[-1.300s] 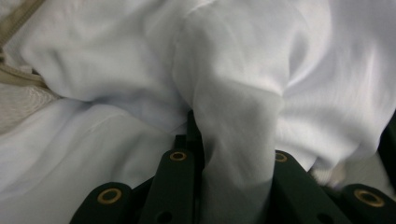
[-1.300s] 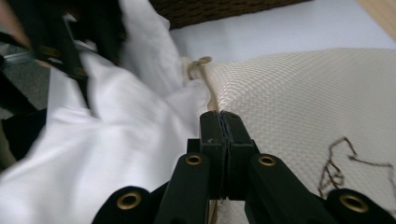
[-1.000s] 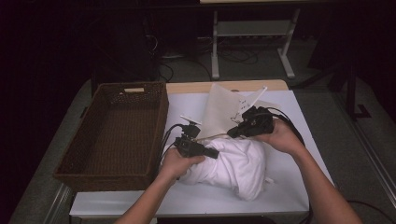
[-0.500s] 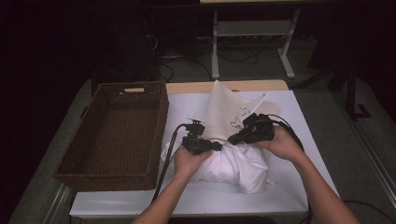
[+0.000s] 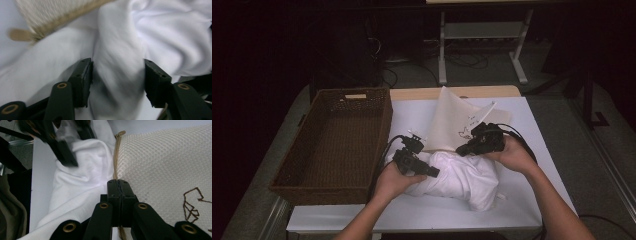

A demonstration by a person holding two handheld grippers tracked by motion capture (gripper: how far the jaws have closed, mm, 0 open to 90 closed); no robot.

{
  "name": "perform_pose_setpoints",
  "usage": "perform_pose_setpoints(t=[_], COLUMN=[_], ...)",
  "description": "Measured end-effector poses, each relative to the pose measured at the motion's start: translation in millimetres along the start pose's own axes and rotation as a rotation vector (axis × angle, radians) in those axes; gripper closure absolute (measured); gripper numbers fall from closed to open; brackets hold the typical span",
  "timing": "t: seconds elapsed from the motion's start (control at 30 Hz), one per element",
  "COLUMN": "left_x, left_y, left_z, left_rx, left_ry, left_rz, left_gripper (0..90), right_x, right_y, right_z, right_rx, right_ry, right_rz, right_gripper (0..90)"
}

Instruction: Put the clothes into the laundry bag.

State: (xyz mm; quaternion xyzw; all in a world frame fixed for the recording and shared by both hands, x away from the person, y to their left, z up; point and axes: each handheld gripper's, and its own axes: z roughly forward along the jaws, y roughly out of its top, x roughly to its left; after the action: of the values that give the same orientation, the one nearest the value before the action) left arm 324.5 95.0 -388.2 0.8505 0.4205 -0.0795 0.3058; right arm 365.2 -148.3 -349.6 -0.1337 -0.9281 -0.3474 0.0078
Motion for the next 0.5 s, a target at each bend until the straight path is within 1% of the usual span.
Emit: perform_pose_setpoints(t=[0.03, 0.07, 0.1, 0.13, 0.17, 0.2, 0.27, 0.3, 0.33, 0.37, 0.4, 0.43, 0.47, 0.5], left_x=[0.0, 2.0, 3.4, 3.1, 3.2, 3.2, 1.8, -6.7, -12.4, -17.9, -23.4, -23.4, -32.4, -34.8], left_y=[0.0, -1.7, -4.4, -5.4, -6.8, -6.8, -10.6, -12.6, -12.8, -12.6, -12.0, -12.0, -10.2, -8.9], left_z=[0.0, 6.3, 14.1, 15.4, 15.4, 15.4, 13.8, 13.3, 13.9, 15.2, 17.1, 17.1, 23.4, 27.2], left_rx=[0.000, -0.005, -0.046, -0.069, -0.094, -0.094, -0.133, -0.150, -0.164, -0.174, -0.180, -0.180, -0.199, -0.207], left_ry=[0.000, -0.012, -0.026, -0.035, -0.059, -0.059, -0.147, -0.212, -0.236, -0.273, -0.302, -0.302, -0.330, -0.330], left_rz=[0.000, 0.005, -0.003, -0.013, -0.031, -0.031, -0.078, -0.094, -0.102, -0.106, -0.102, -0.102, -0.111, -0.115], left_gripper=[53.0, 53.0, 70.0, 74.5, 77.1, 78.3, 78.8, 79.0, 79.0, 79.0, 79.0, 79.0, 79.0, 79.0], right_x=[0.0, 1.0, 2.2, 1.8, 1.7, 2.2, 2.6, 5.0, 5.9, 7.1, 8.3, 8.3, 10.8, 12.3], right_y=[0.0, 0.4, 0.6, 0.4, 0.4, 0.6, 1.1, 2.3, 2.7, 2.9, 2.6, 2.6, 1.1, 0.2], right_z=[0.0, 0.5, 1.3, 2.0, 1.9, 1.3, 0.7, -0.7, -1.4, -2.5, -3.9, -3.9, -8.7, -11.5], right_rx=[0.000, 0.003, 0.013, 0.012, 0.012, 0.011, 0.007, 0.010, 0.010, 0.012, 0.012, 0.012, 0.007, 0.005], right_ry=[0.000, -0.001, -0.002, -0.002, 0.001, 0.003, 0.008, 0.012, 0.014, 0.015, 0.013, 0.013, 0.013, 0.012], right_rz=[0.000, -0.002, -0.006, -0.010, -0.010, -0.008, -0.013, -0.025, -0.030, -0.034, -0.037, -0.037, -0.039, -0.040], right_gripper=[88.7, 88.7, 88.7, 88.7, 88.7, 88.7, 88.8, 88.8, 88.8, 88.8, 88.8, 88.8, 88.8, 88.8])
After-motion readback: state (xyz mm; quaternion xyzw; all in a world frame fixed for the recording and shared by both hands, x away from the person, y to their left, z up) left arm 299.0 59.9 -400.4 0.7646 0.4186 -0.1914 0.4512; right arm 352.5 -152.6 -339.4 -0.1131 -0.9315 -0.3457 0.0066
